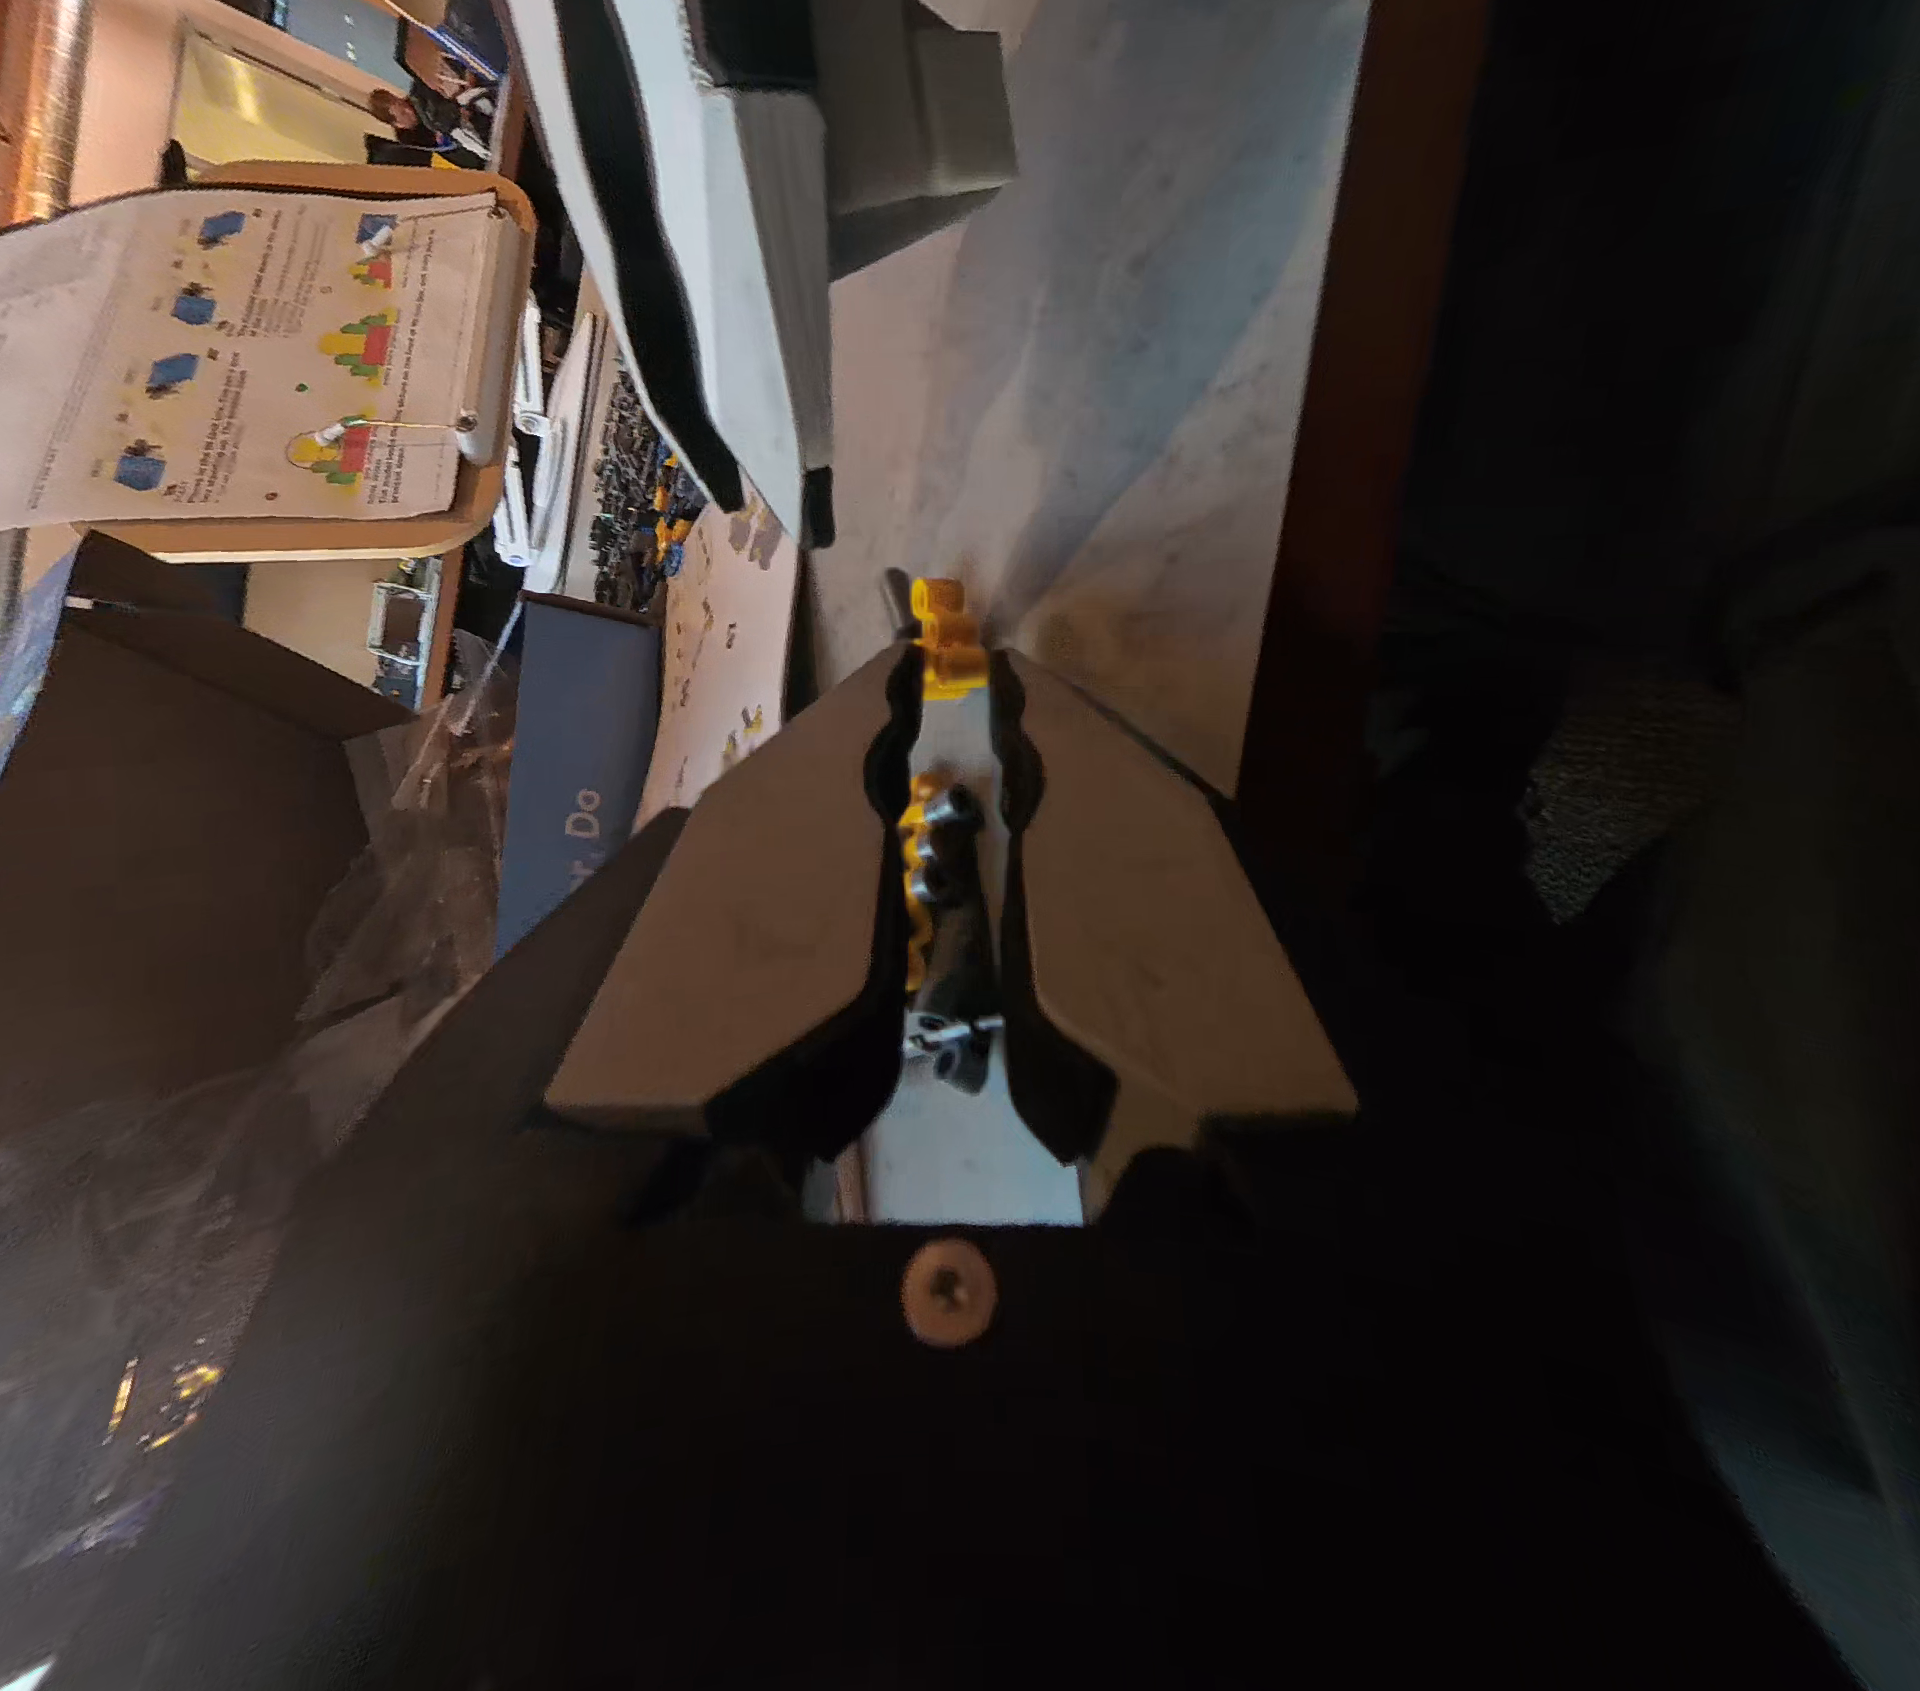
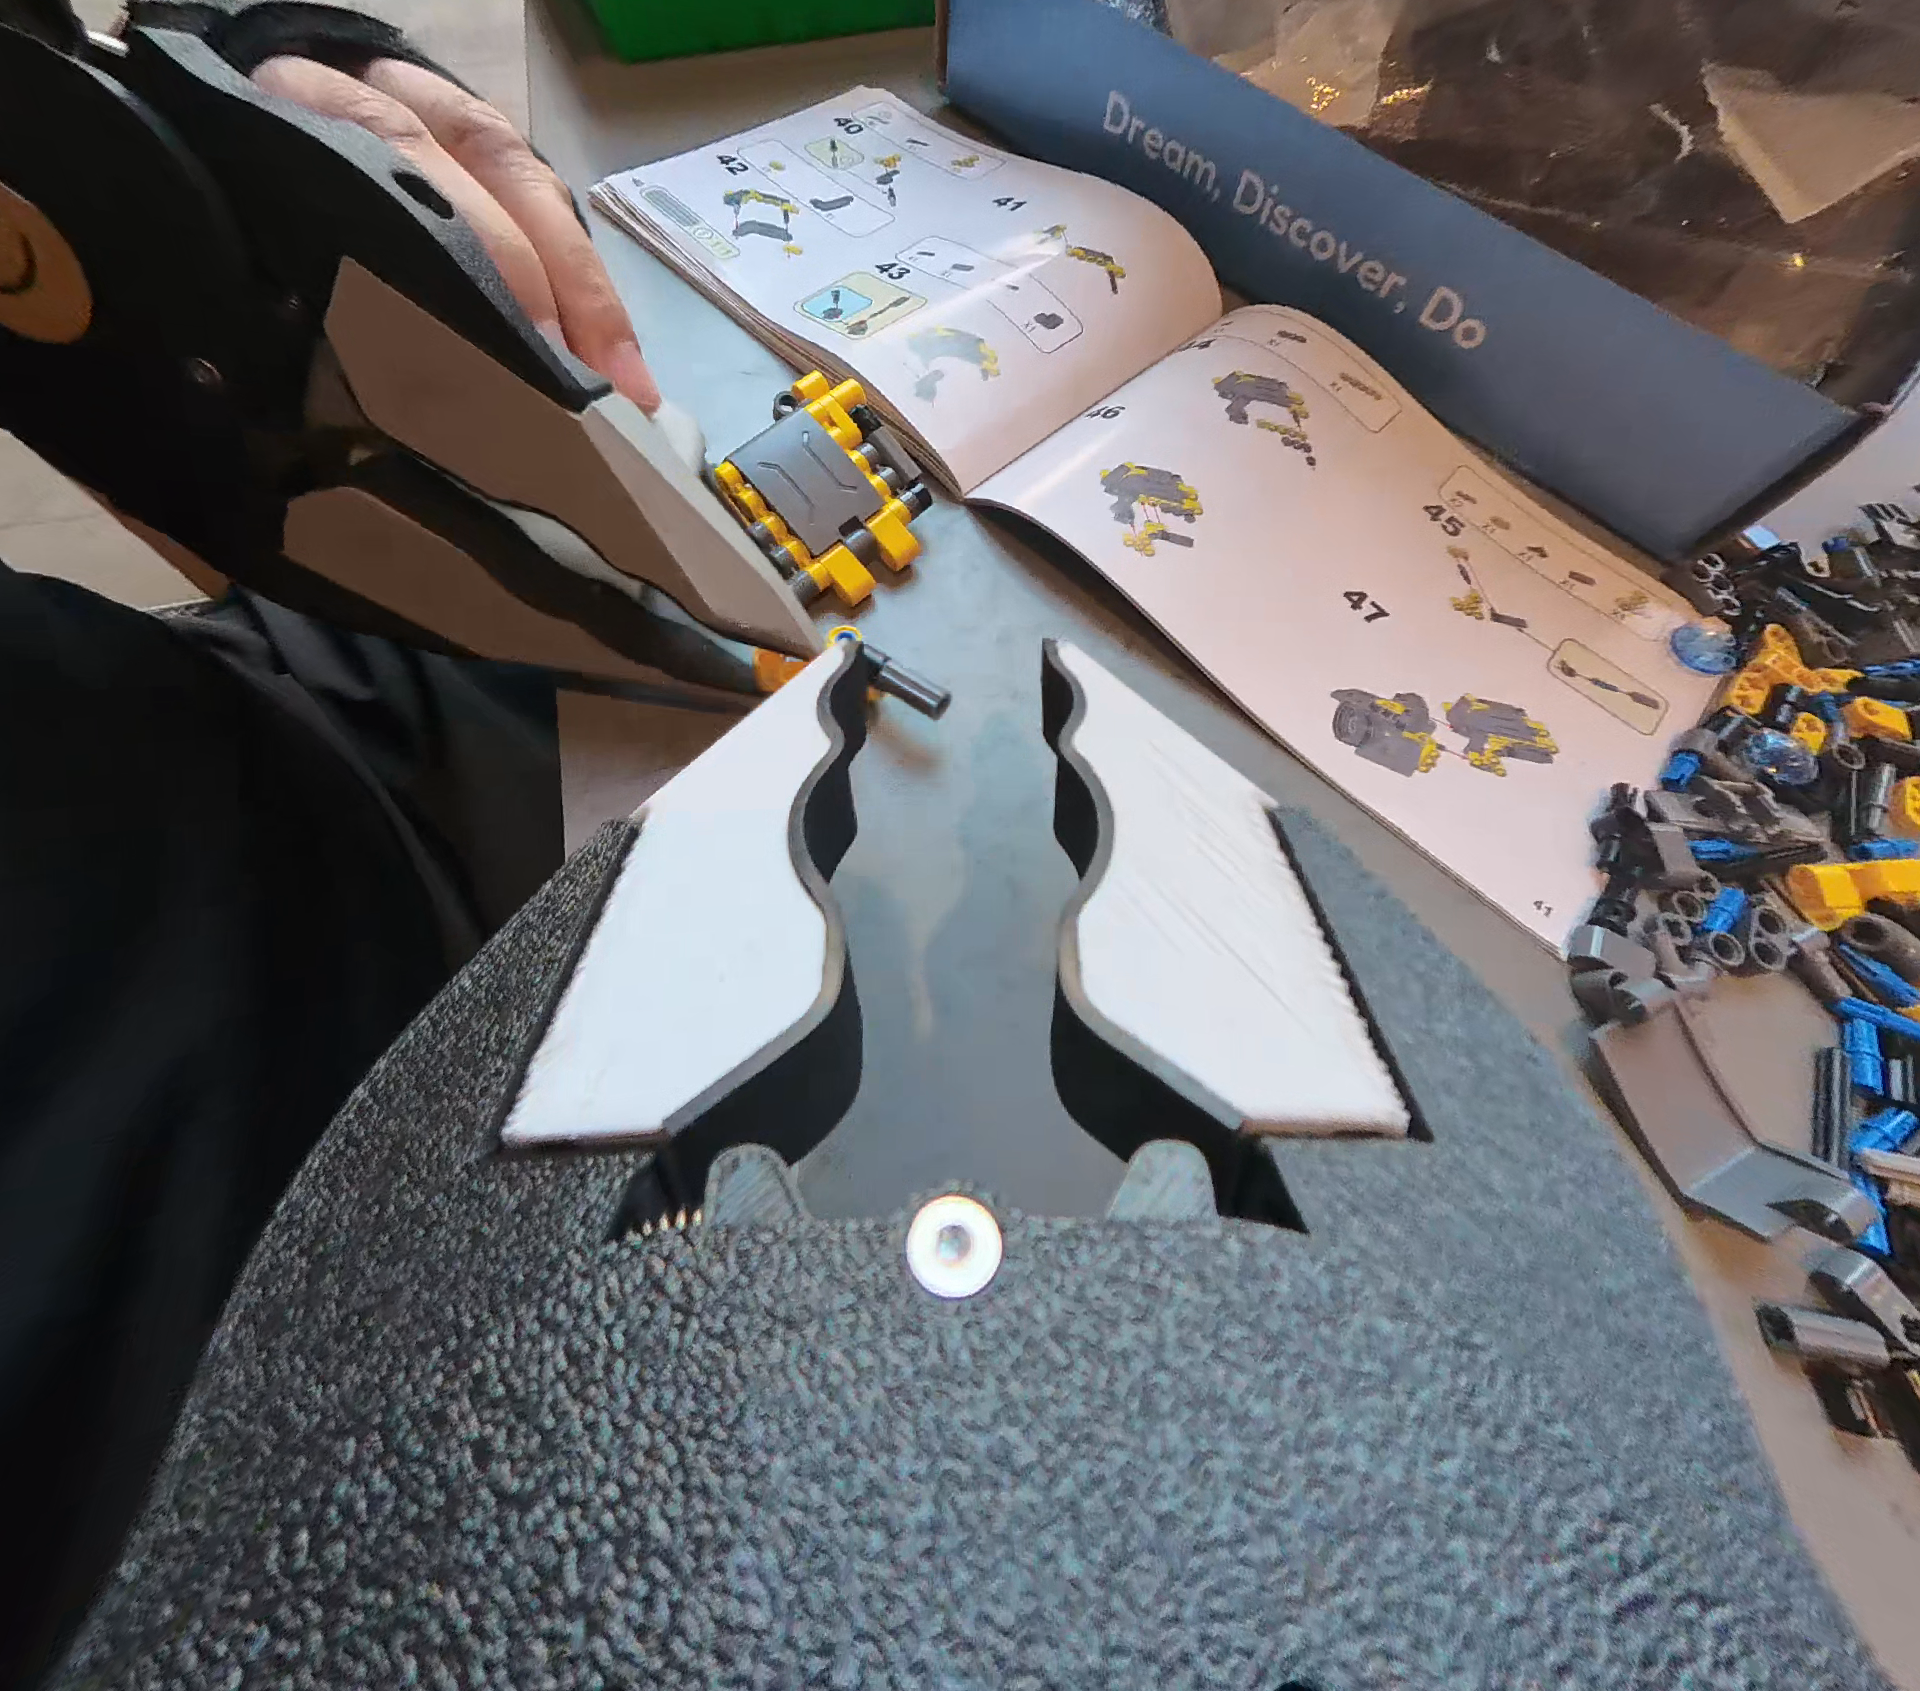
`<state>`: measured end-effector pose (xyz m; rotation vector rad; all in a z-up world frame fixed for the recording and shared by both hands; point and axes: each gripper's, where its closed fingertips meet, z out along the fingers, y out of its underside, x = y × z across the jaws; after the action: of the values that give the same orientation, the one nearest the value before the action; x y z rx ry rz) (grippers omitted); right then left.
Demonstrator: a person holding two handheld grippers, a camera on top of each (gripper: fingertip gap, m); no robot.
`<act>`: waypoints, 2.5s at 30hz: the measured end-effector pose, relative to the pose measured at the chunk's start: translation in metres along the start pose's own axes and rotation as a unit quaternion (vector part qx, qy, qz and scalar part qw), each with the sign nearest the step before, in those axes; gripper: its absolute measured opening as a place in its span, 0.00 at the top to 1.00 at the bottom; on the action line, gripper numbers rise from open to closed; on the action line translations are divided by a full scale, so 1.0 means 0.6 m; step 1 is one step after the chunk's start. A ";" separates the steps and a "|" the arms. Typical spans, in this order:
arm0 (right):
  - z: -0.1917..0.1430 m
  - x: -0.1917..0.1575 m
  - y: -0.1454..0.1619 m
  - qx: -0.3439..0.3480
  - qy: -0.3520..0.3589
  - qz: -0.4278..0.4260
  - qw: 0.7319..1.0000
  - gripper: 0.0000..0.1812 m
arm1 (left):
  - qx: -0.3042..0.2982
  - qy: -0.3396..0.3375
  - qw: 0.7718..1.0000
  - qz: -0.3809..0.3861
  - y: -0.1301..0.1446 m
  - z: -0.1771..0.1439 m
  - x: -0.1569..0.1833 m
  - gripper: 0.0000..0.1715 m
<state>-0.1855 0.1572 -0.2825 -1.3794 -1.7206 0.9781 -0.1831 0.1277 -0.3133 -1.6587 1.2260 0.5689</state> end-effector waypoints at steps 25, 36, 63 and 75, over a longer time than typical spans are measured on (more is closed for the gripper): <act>-0.003 0.003 -0.003 0.006 0.026 -0.019 0.999 0.85 | 0.071 -0.014 0.902 -0.426 0.059 -0.101 -0.083 0.75; -0.002 -0.008 -0.003 0.006 0.006 -0.026 1.000 0.87 | 0.037 0.059 0.883 -0.464 0.106 -0.066 -0.039 0.59; 0.017 -0.046 0.020 -0.045 -0.057 -0.069 0.995 0.86 | 0.026 0.094 0.904 -0.416 0.085 -0.047 -0.019 0.63; 0.021 -0.059 0.036 -0.071 -0.103 -0.085 0.988 0.78 | 0.069 0.082 0.880 -0.462 0.084 -0.056 -0.036 0.70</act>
<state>-0.1808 0.1237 -0.3098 -1.2277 -2.0621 0.9438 -0.2429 0.1058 -0.3027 -1.9441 0.4376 -0.2559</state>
